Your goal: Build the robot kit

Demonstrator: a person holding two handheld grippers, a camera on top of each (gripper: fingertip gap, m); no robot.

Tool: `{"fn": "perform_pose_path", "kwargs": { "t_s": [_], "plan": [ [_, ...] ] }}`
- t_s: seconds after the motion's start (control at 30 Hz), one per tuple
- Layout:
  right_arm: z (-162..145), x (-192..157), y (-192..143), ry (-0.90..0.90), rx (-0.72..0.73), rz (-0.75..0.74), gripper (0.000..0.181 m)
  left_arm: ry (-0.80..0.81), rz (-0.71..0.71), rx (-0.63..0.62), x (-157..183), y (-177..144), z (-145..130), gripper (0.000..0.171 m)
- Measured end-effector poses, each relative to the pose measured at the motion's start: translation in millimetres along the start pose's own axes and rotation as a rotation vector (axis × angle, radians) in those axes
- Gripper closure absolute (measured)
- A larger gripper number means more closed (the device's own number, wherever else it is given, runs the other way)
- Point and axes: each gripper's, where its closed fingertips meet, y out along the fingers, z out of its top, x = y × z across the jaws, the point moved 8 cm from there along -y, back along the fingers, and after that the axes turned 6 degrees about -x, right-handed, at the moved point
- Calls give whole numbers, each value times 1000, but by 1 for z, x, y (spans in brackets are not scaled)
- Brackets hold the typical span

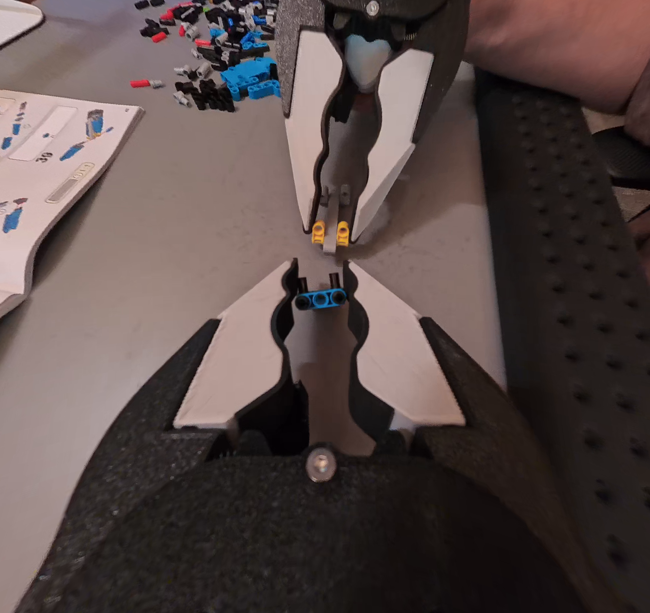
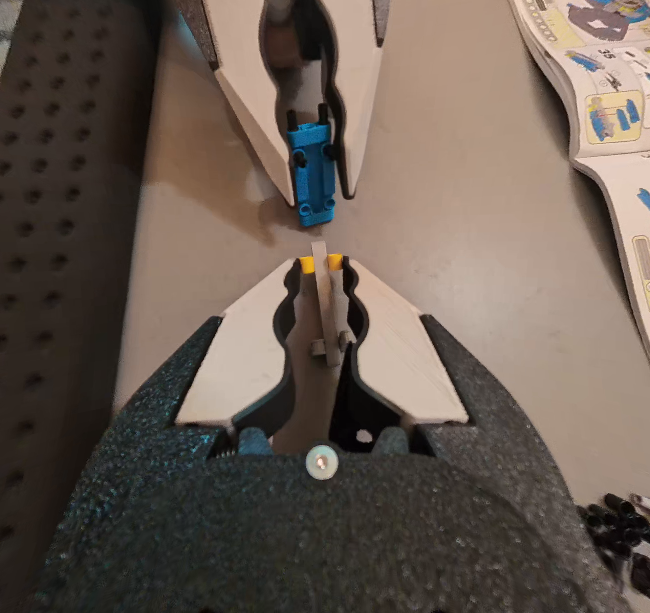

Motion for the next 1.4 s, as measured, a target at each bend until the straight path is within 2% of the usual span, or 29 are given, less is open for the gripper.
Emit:
{"fn": "perform_pose_path", "kwargs": {
  "t_s": [0.2, 0.37, 0.43, 0.57, 0.7, 0.87, 0.93, 1.0, 1.03, 1.07, 1.23, 1.4],
  "plan": [
    [-1, -7, 13, -58, -79, -38, 157, -1, -28, -98, 2, -14, -7, 148],
    [2, -9, 16, -85, -83, -45, 157, 65, -70, -355, 20, -28, -7, 148],
    [5, -9, 13, -105, -63, -86, 152, 79, -48, -389, 23, -22, -1, 149],
    [16, -23, 10, -127, 36, -3, 151, 31, -78, -341, 25, -6, 9, 148],
    [20, -32, 24, -162, -14, -58, 148, -89, 8, -298, 10, 0, 13, 148],
    [34, -18, 33, -2, 36, -164, 147, -399, 100, -140, -9, -2, 10, 148],
    [39, -12, 36, 82, 73, -155, 138, -542, 106, -63, -15, -4, 6, 148],
    [40, -3, 36, 154, 85, -210, 157, -634, 95, -3, -19, -5, 3, 148],
    [41, -1, 36, 177, 90, -208, 160, -668, 84, 21, -20, -6, 2, 148],
    [41, 1, 35, 189, 93, -204, 166, -692, 67, 51, -20, -8, 1, 144],
    [46, -1, 20, 228, 207, -117, 171, -791, -80, 241, -19, -16, 0, 136],
    [41, 0, 22, 222, 169, -99, 173, -759, -55, 232, -19, -11, -4, 133]
  ]
}}
